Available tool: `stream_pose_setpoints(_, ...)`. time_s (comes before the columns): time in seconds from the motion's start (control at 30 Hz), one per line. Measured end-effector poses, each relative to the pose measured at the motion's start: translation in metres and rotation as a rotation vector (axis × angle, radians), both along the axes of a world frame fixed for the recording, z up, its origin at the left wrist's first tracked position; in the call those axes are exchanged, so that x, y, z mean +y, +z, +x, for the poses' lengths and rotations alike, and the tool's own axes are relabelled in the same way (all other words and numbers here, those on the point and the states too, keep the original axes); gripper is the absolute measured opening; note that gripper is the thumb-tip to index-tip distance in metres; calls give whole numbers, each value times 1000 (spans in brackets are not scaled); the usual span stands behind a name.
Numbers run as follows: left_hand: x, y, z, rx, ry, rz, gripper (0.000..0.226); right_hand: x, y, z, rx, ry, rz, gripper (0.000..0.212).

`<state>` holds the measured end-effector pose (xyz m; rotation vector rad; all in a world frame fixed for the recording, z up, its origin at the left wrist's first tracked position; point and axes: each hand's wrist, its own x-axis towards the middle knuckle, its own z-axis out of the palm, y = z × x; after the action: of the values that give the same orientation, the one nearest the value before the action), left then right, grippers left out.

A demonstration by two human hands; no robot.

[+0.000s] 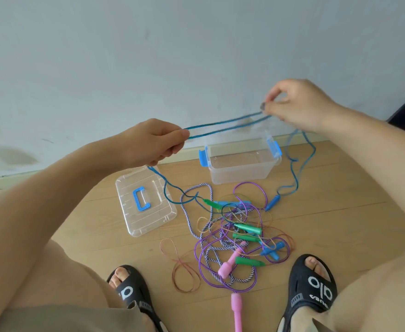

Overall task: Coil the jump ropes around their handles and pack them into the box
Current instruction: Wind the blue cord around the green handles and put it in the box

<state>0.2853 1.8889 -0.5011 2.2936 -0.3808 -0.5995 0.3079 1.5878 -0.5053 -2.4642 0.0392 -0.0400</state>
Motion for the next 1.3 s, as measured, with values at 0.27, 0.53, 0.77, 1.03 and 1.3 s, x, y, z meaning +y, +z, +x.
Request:
stream_pose_setpoints(0.27,-32,0,-10,-96,-96,-124,44,89,-1,-38,176,318,535,31)
stream_pose_setpoints(0.53,-23,4,-5,-124,-67,-86,43,77,-4,-30,-24,252,290,25)
stream_pose_setpoints(0.77,-8,6,1,-126,-8,-49,48,42,5,-12,-133,82,452,23)
stream_pose_setpoints(1.03,-12,10,-2,-130,17,-86,48,18,0,-1,-78,0,50,17)
stream_pose_setpoints(1.3,-32,10,-4,-154,-30,-235,45,90,7,-33,126,325,607,29)
